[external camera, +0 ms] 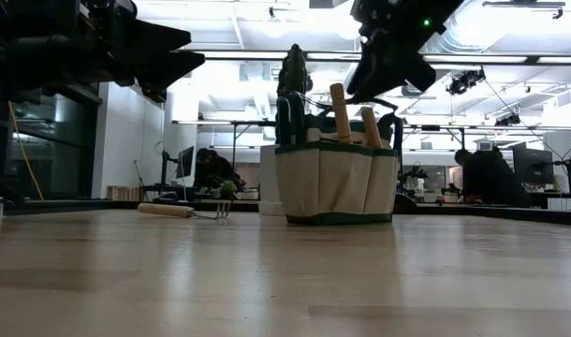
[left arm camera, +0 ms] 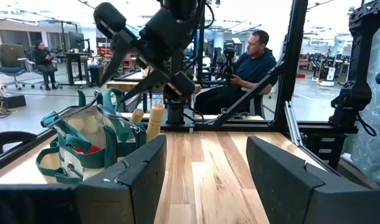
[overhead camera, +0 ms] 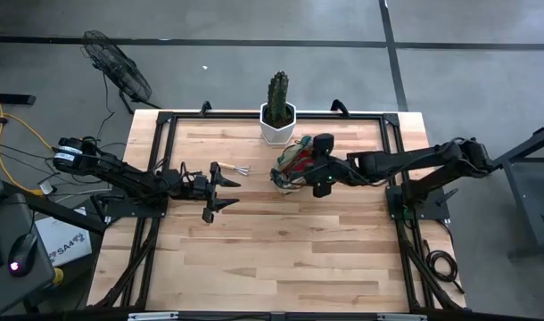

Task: Pick & Place Garden tools in Gardening bag
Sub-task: Adjust the brown gardening bag

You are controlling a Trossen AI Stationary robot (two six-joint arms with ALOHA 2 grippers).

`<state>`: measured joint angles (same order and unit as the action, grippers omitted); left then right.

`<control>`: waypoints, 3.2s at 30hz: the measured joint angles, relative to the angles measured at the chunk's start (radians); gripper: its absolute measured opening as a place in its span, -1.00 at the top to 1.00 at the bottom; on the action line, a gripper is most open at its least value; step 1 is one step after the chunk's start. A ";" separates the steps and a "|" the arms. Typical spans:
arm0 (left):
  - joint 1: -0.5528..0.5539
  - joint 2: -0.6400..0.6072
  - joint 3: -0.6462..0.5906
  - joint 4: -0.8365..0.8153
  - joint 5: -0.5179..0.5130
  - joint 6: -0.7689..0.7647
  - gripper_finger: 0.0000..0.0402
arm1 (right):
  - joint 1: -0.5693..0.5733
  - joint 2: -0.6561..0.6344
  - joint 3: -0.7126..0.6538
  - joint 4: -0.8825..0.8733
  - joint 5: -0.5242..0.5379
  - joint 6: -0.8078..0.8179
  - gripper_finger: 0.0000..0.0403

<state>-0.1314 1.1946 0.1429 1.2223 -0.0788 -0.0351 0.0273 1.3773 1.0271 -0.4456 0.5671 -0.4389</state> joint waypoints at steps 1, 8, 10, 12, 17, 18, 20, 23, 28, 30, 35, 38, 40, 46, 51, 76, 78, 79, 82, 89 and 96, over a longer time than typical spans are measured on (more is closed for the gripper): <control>0.000 0.000 0.000 0.000 0.000 0.000 -0.09 | 0.001 0.000 0.000 -0.011 0.012 -0.009 0.14; 0.000 0.000 0.000 0.000 0.000 0.000 -0.09 | -0.023 0.008 0.000 -0.024 0.011 -0.038 0.00; 0.000 0.000 0.000 0.000 0.000 0.000 -0.09 | -0.034 0.015 0.000 -0.020 0.010 -0.056 0.03; 0.000 0.000 0.000 0.000 0.000 0.000 -0.09 | -0.043 0.022 0.000 -0.019 -0.001 -0.073 0.07; 0.000 0.000 0.000 -0.013 0.000 0.000 -0.09 | -0.063 0.048 0.000 0.007 -0.018 -0.115 0.22; 0.000 0.000 0.000 -0.017 0.000 0.000 -0.09 | -0.063 0.049 0.000 0.020 -0.019 -0.116 0.26; 0.000 0.000 0.000 -0.019 0.000 0.000 -0.09 | -0.063 0.049 0.000 0.040 -0.018 -0.117 0.35; 0.000 0.000 0.000 -0.020 0.000 0.000 -0.09 | -0.060 0.049 0.000 0.063 -0.019 -0.128 0.49; 0.000 0.000 0.000 -0.020 0.000 0.000 -0.09 | -0.058 0.049 0.000 0.065 -0.020 -0.156 0.74; 0.000 0.000 0.000 -0.021 0.000 0.000 -0.09 | -0.058 0.049 0.000 0.065 -0.020 -0.157 0.83; 0.000 0.000 0.000 -0.020 0.000 -0.002 -0.09 | -0.055 0.049 0.000 0.065 -0.022 -0.156 0.96; 0.000 0.000 0.000 -0.021 0.000 -0.006 -0.09 | -0.044 0.048 0.000 0.069 -0.047 -0.152 0.97; 0.000 0.000 0.000 -0.021 0.000 -0.007 -0.09 | -0.034 0.048 0.000 0.073 -0.091 -0.150 0.97; 0.000 0.000 0.000 -0.020 0.001 -0.015 -0.09 | -0.012 0.048 0.000 0.116 -0.233 -0.132 0.97; 0.000 0.000 0.000 -0.021 0.019 -0.022 -0.09 | 0.017 0.048 0.000 0.126 -0.299 -0.124 0.97; 0.000 0.038 0.051 -0.046 -0.061 -0.017 -0.09 | 0.174 -0.139 0.000 -0.053 -0.306 -0.008 0.98; 0.000 0.074 0.084 -0.056 -0.061 -0.007 -0.09 | 0.174 -0.159 0.000 -0.072 -0.306 -0.024 0.98; 0.000 0.094 0.100 -0.063 -0.061 0.002 -0.09 | 0.174 -0.168 0.000 -0.090 -0.305 -0.030 0.98; 0.000 0.148 0.143 -0.087 -0.061 0.012 -0.09 | 0.174 -0.196 0.000 -0.136 -0.306 -0.034 0.98; 0.001 0.240 0.201 -0.098 -0.081 0.014 -0.09 | 0.176 -0.248 0.000 -0.260 -0.321 -0.014 0.98; 0.001 0.280 0.270 -0.105 -0.090 0.036 -0.09 | 0.177 -0.258 0.000 -0.278 -0.362 -0.010 0.98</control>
<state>-0.1307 1.4741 0.4130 1.1177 -0.1684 0.0005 0.2039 1.1194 1.0267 -0.7236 0.2054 -0.4493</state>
